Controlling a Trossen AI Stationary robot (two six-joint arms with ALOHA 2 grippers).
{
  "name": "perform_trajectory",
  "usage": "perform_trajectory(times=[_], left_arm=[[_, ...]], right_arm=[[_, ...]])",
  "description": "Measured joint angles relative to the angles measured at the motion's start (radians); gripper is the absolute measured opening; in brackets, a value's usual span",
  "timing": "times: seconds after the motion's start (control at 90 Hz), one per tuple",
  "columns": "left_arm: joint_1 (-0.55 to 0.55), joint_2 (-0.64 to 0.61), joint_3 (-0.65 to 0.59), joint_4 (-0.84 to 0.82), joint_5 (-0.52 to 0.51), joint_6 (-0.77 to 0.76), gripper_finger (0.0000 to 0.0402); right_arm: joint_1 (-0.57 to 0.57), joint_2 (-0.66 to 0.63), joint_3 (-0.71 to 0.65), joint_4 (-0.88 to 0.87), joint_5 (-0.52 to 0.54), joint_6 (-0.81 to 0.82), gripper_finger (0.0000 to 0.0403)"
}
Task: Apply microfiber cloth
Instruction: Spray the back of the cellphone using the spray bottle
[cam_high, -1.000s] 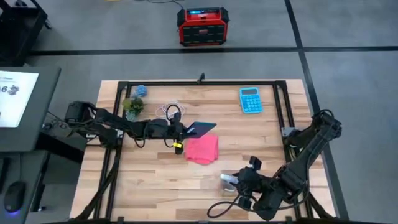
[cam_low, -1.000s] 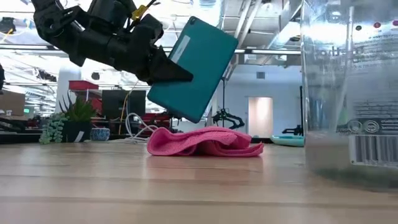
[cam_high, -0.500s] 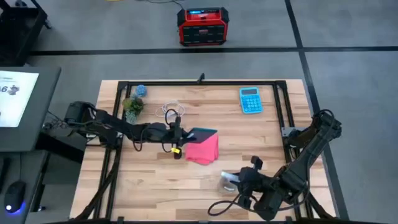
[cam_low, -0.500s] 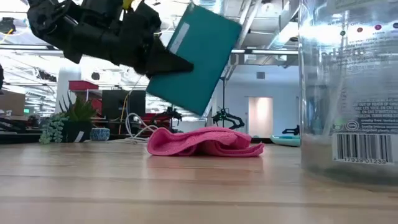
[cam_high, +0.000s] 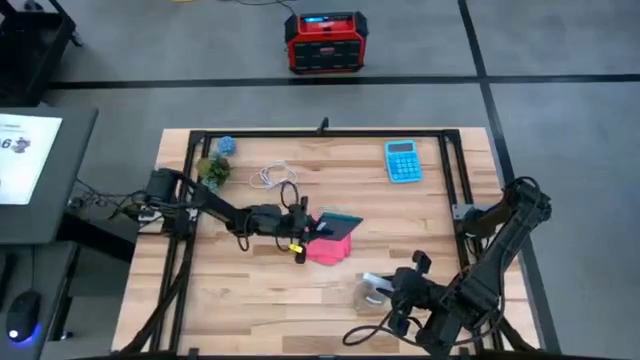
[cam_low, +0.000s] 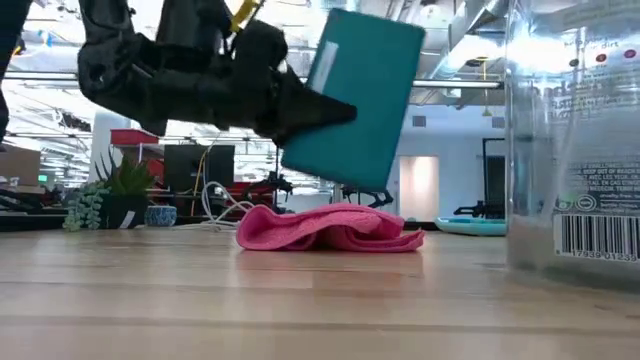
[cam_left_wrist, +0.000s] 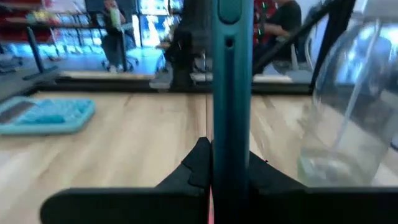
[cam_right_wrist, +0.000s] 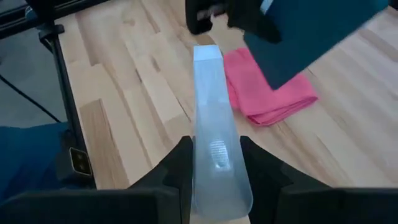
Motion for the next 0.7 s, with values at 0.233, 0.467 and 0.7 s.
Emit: perform_trajectory(times=[0.233, 0.467, 0.7], left_arm=[[0.002, 0.007, 0.005, 0.005, -0.003, -0.001, 0.0009], [0.005, 0.002, 0.005, 0.003, -0.004, 0.003, 0.0009], [0.006, 0.002, 0.005, 0.011, -0.005, -0.008, 0.0009]], right_arm=[[-0.01, 0.001, -0.002, 0.018, -0.01, -0.06, 0.0133], [-0.033, -0.023, 0.013, 0.019, -0.023, -0.107, 0.0235], [-0.061, -0.06, 0.087, 0.017, -0.064, -0.232, 0.0258]])
